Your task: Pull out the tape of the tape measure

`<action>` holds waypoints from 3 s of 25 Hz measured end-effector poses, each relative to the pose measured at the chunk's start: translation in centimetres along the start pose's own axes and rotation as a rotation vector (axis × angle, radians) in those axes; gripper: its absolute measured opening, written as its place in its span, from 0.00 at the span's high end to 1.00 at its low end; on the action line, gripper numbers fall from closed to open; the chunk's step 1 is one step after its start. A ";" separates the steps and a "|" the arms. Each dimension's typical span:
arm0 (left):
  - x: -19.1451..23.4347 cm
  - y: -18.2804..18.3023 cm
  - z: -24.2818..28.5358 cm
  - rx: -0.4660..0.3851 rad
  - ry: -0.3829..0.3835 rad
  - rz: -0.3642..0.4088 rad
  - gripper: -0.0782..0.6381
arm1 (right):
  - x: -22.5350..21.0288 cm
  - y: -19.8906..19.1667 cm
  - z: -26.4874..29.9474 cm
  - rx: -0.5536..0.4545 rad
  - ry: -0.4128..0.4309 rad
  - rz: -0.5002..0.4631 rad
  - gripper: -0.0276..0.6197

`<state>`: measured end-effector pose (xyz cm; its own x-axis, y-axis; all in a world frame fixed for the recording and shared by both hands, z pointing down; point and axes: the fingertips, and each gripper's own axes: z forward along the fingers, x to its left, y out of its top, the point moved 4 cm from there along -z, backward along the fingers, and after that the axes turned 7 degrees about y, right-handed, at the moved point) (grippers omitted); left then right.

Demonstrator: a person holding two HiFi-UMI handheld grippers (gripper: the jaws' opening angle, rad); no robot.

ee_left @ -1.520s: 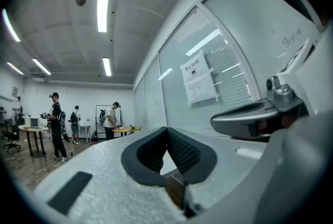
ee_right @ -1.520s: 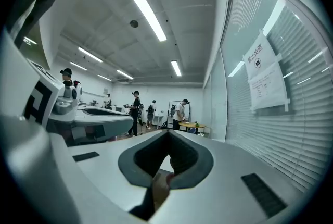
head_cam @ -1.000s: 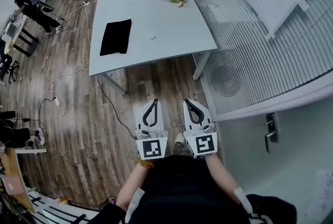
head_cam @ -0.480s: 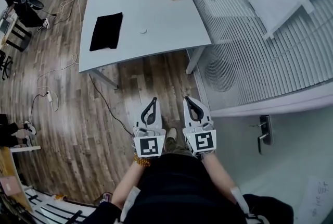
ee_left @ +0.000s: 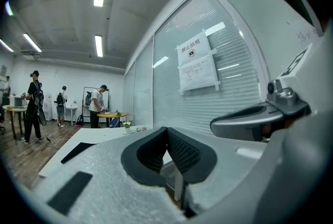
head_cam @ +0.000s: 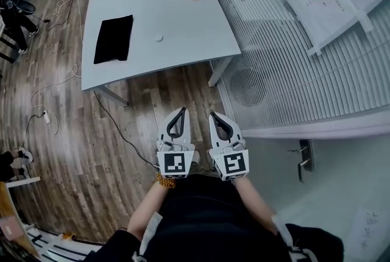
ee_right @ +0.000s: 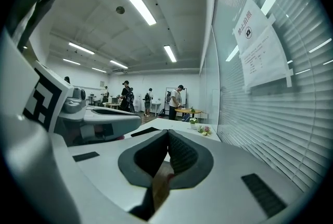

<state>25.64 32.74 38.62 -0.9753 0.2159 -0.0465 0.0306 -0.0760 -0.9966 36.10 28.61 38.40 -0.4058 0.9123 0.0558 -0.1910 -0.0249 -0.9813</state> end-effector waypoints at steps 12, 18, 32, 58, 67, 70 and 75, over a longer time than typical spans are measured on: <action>5.0 -1.4 6.3 0.050 -0.035 -0.046 0.88 | -0.6 1.0 9.8 0.030 0.077 -0.014 0.95; 9.6 -2.1 10.1 0.065 -0.008 -0.042 0.88 | -1.4 1.7 15.4 0.033 0.109 -0.037 0.95; 17.7 -0.1 18.0 0.021 -0.030 -0.035 0.88 | -2.7 5.0 24.7 0.048 0.060 -0.071 0.95; 19.3 -1.7 29.9 0.186 0.223 0.072 0.88 | -14.2 4.4 37.0 0.056 0.303 0.083 0.95; 24.3 -4.2 34.1 0.225 0.263 0.040 0.88 | -16.5 3.3 41.3 0.130 0.220 0.078 0.95; 27.3 -4.2 36.0 0.217 0.242 0.008 0.88 | -16.9 4.2 43.6 0.133 0.158 0.075 0.95; 30.7 -5.4 38.4 0.188 0.200 0.054 0.88 | -17.4 4.3 46.6 0.130 0.048 0.073 0.95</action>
<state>-12.91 2.42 45.18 -0.9101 0.3933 -0.1306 0.0225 -0.2677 -0.9632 0.66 -6.44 41.76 -0.3805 0.9244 -0.0263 -0.2784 -0.1416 -0.9500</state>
